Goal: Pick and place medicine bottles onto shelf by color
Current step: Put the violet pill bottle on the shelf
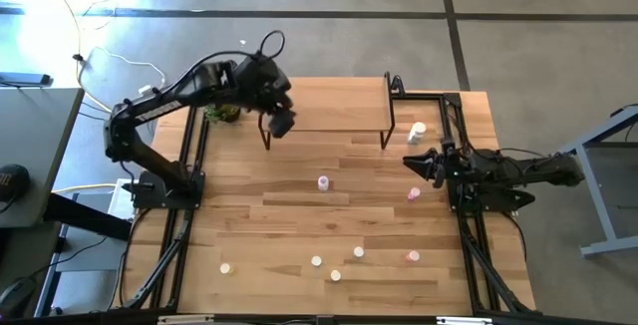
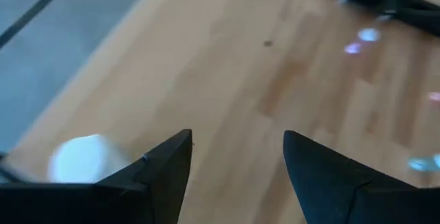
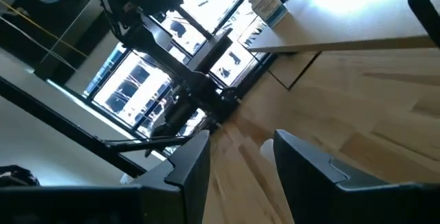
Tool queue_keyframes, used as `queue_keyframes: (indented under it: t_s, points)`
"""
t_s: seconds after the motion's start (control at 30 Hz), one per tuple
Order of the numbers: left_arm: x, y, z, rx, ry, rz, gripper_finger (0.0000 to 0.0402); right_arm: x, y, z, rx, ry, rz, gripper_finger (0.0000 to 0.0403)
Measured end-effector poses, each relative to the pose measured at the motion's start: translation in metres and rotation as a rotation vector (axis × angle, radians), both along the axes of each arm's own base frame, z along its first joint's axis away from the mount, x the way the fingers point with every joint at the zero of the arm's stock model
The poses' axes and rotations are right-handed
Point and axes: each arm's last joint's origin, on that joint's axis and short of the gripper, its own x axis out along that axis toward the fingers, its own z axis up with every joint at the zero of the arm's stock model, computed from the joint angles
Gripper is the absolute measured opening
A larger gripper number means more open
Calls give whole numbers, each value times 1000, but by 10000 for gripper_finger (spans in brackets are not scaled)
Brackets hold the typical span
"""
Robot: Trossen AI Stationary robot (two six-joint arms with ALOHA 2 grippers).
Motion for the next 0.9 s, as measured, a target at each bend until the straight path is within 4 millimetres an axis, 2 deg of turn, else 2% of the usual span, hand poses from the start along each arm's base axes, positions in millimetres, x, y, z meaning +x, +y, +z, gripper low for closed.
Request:
queue_keyframes:
  t_s: [0.23, 0.43, 0.7, 0.9]
  points:
    - [0, -25, -24, -41, -76, -70, 207, -8, 0, 29, 41, 224, 9, 152]
    - [0, -39, -43, -83, -80, -79, 207, -7, 2, 47, 210, 435, 42, 152]
    - [6, -55, -46, -100, -99, -124, 207, 14, 7, 38, 488, 740, -27, 152]
    - [7, -57, -46, -101, -98, -135, 207, 31, 10, 24, 578, 879, -94, 152]
